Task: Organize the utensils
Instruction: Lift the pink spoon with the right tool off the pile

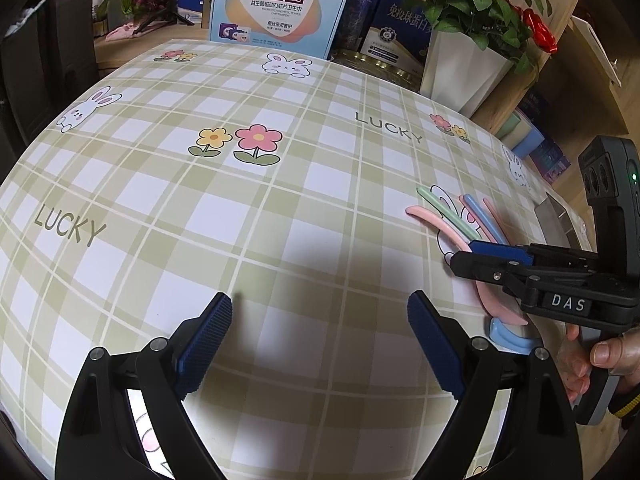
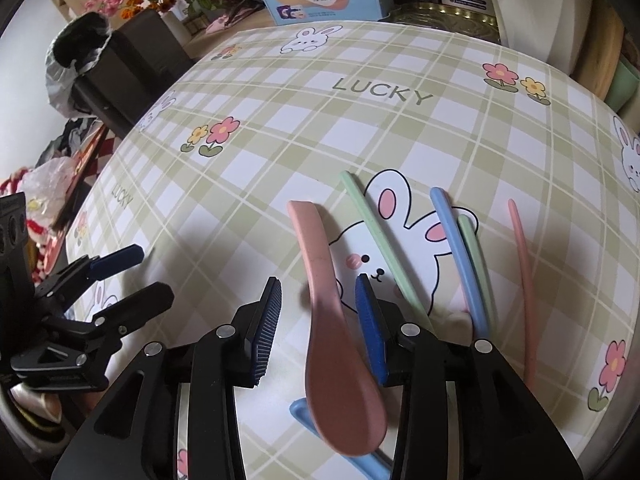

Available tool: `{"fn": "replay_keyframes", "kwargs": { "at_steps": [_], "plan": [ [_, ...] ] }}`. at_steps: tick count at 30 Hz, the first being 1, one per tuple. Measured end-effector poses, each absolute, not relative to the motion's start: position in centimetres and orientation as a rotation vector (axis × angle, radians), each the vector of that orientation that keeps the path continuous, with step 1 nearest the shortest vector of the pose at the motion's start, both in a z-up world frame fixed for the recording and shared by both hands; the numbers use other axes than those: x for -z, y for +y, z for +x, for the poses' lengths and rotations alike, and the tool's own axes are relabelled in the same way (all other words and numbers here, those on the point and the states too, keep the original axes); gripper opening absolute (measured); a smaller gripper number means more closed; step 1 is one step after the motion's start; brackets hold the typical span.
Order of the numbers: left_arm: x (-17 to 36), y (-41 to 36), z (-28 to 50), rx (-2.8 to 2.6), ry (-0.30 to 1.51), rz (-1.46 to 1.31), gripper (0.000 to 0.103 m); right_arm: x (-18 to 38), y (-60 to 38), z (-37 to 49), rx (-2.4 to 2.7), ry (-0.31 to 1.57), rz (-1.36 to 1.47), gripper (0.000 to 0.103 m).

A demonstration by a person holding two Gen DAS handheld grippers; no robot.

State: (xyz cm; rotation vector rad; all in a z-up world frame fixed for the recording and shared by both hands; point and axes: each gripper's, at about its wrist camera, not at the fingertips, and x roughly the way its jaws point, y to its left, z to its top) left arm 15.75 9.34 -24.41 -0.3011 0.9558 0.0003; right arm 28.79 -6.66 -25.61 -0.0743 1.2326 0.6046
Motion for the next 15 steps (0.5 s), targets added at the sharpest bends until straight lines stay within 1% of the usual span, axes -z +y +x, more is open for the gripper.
{"fn": "replay_keyframes", "kwargs": {
  "at_steps": [5,12,15],
  "plan": [
    [24.5,9.8,15.7,-0.025,0.955,-0.295,0.087,25.7,-7.0,29.2,-0.617,1.256,0.012,0.037],
    [24.6,11.0,15.9,-0.086,0.961,-0.294,0.087,24.5,-5.6,28.2,-0.668,1.236,-0.054,0.037],
    [24.6,11.2,15.9,-0.089,0.962,-0.297,0.087,24.4,-4.9,27.9,-0.655,1.224,-0.141,0.037]
  ]
}}
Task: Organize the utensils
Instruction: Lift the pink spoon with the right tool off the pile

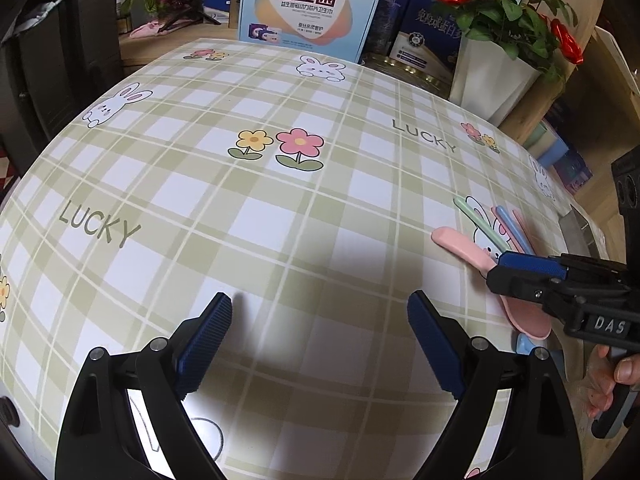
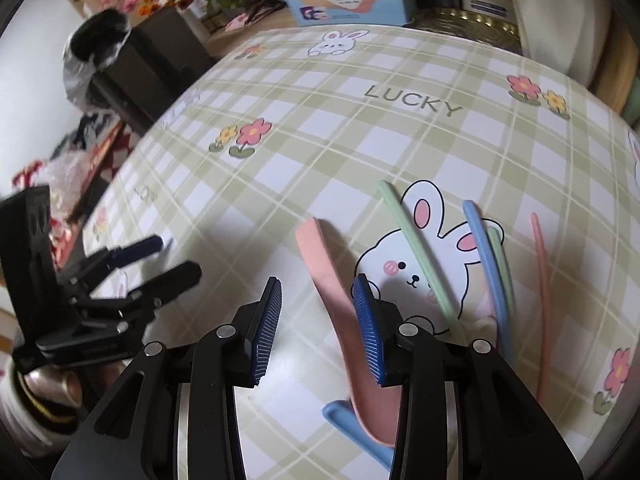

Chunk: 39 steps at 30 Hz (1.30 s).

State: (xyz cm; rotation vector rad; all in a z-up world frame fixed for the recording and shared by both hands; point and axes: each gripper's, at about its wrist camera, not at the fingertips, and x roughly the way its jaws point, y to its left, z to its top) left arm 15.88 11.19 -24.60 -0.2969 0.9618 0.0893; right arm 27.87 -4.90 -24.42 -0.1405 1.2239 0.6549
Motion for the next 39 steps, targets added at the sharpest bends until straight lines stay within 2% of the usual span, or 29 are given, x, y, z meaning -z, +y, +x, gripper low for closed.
{"fn": "replay_keyframes", "kwargs": {
  "at_steps": [6,10,14,26,37,39],
  "plan": [
    [24.6,11.1,15.9,-0.078,0.965,-0.302,0.087,25.0,-4.0,27.5,-0.650,1.211,-0.300,0.037],
    [24.7,11.2,15.9,-0.078,0.964,-0.310,0.087,25.5,-3.9,27.8,-0.659,1.235,-0.317,0.031],
    [24.7,11.3,15.9,-0.080,0.964,-0.311,0.087,25.6,-4.0,28.0,-0.661,1.236,-0.309,0.014],
    [23.7,9.6,15.5,-0.028,0.945,-0.274,0.081,20.8,-9.1,25.4,-0.527,1.081,-0.147,0.014],
    [23.4,3.7,15.1,0.089,0.982,-0.174,0.076,18.1,-19.4,19.3,-0.313,0.966,0.038,0.014],
    [23.3,2.5,14.9,0.109,0.988,-0.147,0.072,18.1,-20.2,18.8,-0.301,0.952,0.047,0.014]
  ]
}}
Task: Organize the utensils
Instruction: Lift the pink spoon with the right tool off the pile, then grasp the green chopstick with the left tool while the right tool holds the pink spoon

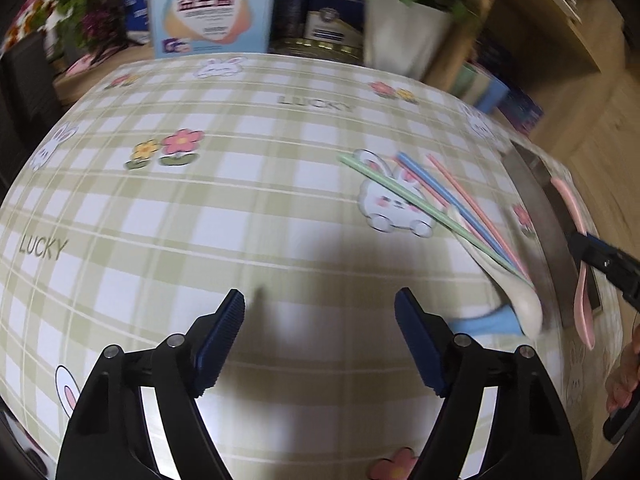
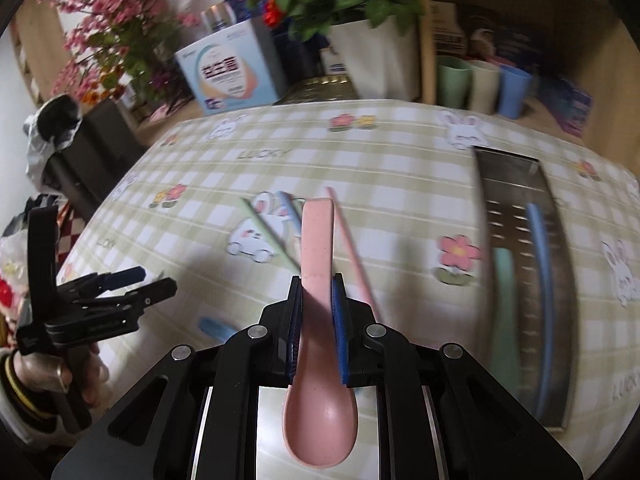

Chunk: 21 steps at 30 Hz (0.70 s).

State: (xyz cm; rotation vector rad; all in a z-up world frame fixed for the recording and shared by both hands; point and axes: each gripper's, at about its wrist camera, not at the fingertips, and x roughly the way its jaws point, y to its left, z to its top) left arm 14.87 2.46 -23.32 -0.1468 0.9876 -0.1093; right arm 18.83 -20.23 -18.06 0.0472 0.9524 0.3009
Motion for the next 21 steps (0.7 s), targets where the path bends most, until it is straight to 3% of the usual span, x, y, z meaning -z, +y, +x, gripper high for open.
{"fn": "replay_keyframes", "kwargs": {
  "at_steps": [14,21],
  "plan": [
    [22.7,-1.6,20.0,0.131,1.115,-0.324,0.048,17.4,-24.4,17.9,-0.292,0.862,0.142,0.014],
    [23.0,-4.0,25.1,0.010,1.134,-0.260,0.046,17.1,-26.6,17.7,-0.287,0.829,0.195,0.014]
  ]
}}
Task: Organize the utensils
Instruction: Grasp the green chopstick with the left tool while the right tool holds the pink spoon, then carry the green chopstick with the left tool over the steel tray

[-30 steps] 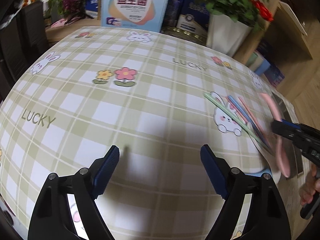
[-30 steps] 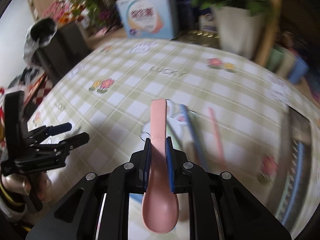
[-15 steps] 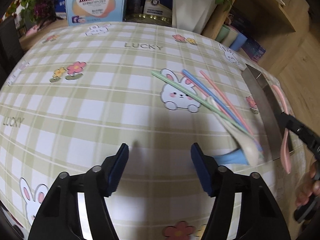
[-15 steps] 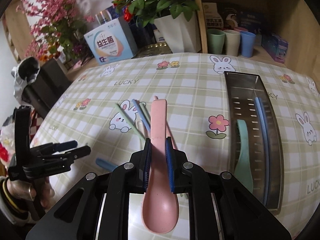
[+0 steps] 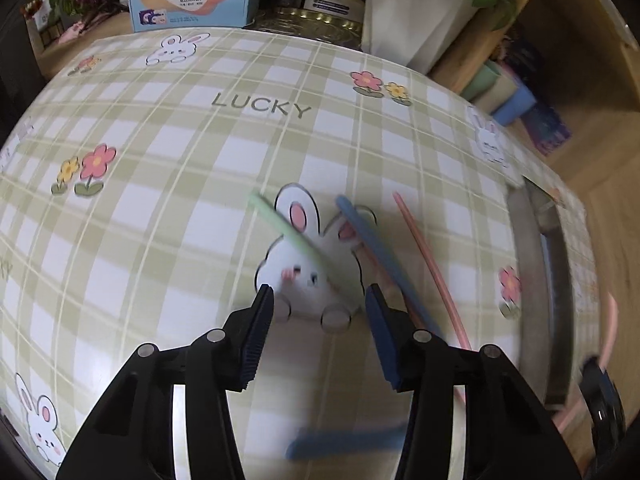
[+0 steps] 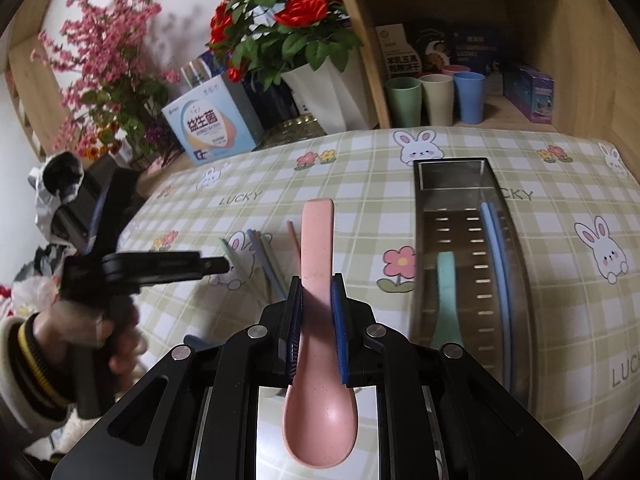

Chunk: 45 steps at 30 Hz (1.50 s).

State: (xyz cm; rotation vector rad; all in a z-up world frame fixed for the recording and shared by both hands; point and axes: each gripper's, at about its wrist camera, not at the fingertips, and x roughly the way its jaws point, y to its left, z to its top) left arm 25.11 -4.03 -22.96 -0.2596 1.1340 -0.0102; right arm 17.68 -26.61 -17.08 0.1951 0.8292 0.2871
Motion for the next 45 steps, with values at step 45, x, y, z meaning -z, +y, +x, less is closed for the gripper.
{"fn": "replay_keyframes", "kwargs": {
  "at_steps": [45],
  "plan": [
    [24.4,1.4,23.1,0.019,1.217,-0.125,0.030,16.8,-26.3,17.9,-0.330,0.807,0.237,0.014]
  ]
}}
